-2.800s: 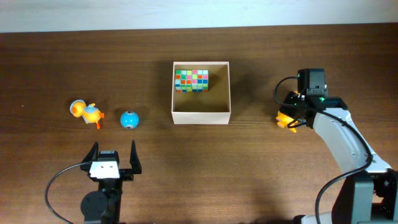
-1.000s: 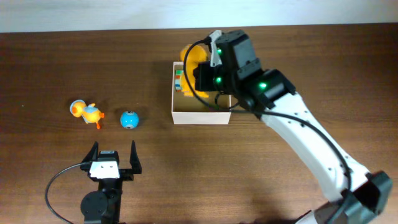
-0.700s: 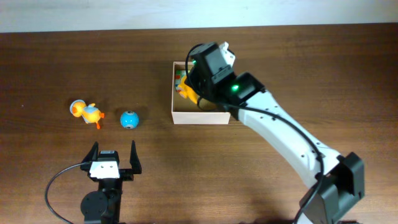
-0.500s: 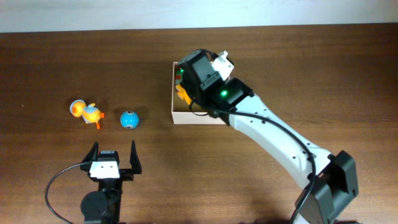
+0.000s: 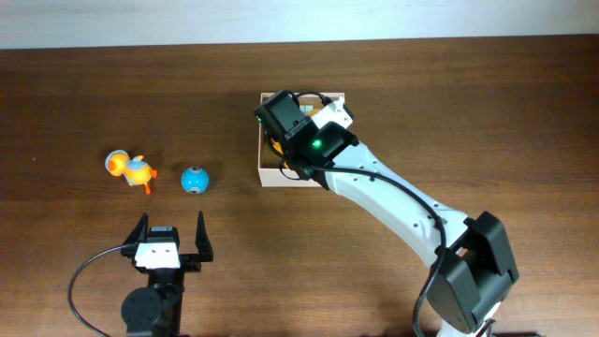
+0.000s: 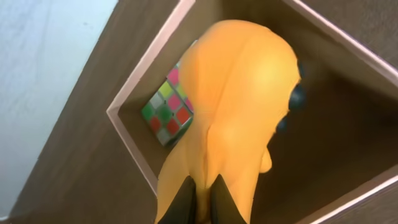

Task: Pack container
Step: 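Lower the dog toy into the box and open the right gripper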

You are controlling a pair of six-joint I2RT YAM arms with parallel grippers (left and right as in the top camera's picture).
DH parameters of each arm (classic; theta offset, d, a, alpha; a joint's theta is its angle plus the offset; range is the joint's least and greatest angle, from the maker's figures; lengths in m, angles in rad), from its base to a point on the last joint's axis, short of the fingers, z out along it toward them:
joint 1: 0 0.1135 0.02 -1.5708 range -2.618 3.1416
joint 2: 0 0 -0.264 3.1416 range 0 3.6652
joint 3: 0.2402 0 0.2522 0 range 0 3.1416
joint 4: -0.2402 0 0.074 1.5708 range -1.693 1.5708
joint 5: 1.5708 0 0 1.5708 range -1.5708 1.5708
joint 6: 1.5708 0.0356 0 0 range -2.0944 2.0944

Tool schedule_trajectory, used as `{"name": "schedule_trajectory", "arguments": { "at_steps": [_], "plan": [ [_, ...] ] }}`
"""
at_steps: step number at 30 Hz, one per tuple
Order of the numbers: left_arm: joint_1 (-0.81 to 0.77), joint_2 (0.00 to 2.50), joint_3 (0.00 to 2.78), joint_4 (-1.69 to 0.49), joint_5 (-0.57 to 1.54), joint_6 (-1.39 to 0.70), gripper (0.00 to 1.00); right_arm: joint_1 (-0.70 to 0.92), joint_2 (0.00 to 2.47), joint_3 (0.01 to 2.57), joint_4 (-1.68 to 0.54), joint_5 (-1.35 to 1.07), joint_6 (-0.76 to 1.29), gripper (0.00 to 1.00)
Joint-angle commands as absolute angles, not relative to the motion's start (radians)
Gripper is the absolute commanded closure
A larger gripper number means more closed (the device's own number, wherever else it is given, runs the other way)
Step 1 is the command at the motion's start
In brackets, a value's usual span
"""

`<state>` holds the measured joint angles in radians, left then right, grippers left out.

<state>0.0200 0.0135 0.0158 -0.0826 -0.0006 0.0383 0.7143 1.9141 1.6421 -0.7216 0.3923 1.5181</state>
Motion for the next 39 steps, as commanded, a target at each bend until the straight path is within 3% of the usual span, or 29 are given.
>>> {"name": "schedule_trajectory", "arguments": {
  "at_steps": [1,28,30,35,37,39],
  "plan": [
    [0.016,0.005,0.009,-0.083,-0.004,0.054,0.01,0.722,1.925,1.66,-0.719,0.431,1.618,0.96],
    [0.016,0.005,0.009,-0.083,-0.004,0.054,0.01,0.727,1.995,1.66,-0.646,0.391,1.71,0.95],
    [0.016,0.005,0.009,-0.083,-0.004,0.054,0.01,0.727,1.995,1.66,-0.635,0.376,1.706,0.87],
    [0.016,0.005,0.009,-0.083,-0.004,0.054,0.01,0.728,1.995,1.66,-0.619,0.349,1.702,0.79],
    [0.016,0.005,0.009,-0.083,-0.004,0.054,0.01,0.728,1.995,1.66,-0.611,0.344,1.691,0.71],
    [0.016,0.005,0.009,-0.083,-0.004,0.054,0.01,0.728,1.995,1.66,-0.602,0.34,1.676,0.55]
  ]
}}
